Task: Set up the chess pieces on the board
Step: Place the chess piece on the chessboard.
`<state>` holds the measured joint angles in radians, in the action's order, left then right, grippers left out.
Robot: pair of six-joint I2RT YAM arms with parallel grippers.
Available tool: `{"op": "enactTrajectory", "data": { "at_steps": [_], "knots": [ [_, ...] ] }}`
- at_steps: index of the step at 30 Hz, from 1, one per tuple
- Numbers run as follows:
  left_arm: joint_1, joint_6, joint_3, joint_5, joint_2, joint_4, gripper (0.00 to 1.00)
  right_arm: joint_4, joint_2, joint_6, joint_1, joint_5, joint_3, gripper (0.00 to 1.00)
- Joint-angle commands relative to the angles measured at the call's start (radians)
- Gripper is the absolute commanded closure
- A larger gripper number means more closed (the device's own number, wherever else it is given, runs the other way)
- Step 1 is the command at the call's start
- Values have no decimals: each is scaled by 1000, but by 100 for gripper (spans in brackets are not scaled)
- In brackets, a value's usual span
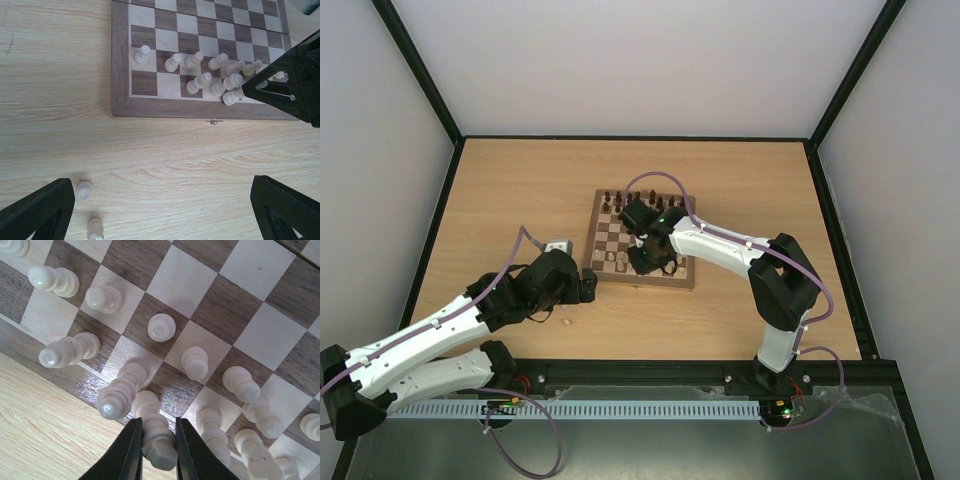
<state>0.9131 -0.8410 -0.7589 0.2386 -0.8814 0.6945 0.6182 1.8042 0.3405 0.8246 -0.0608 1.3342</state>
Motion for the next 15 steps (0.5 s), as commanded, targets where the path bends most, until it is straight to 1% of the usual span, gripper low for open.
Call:
{"op": "enactTrajectory", "data": {
  "at_steps": [1,8,15],
  "knots": [
    [-7,-9,11,-3,4,-4,1,38,-21,-6,-3,-7,37,88],
    [-8,-2,16,2,2,-10,1,73,-18,2,-3,-98,55,88],
    [-8,7,20,-4,-10,-27,1,84,-6,6,-2,-140,47,87]
  ]
}}
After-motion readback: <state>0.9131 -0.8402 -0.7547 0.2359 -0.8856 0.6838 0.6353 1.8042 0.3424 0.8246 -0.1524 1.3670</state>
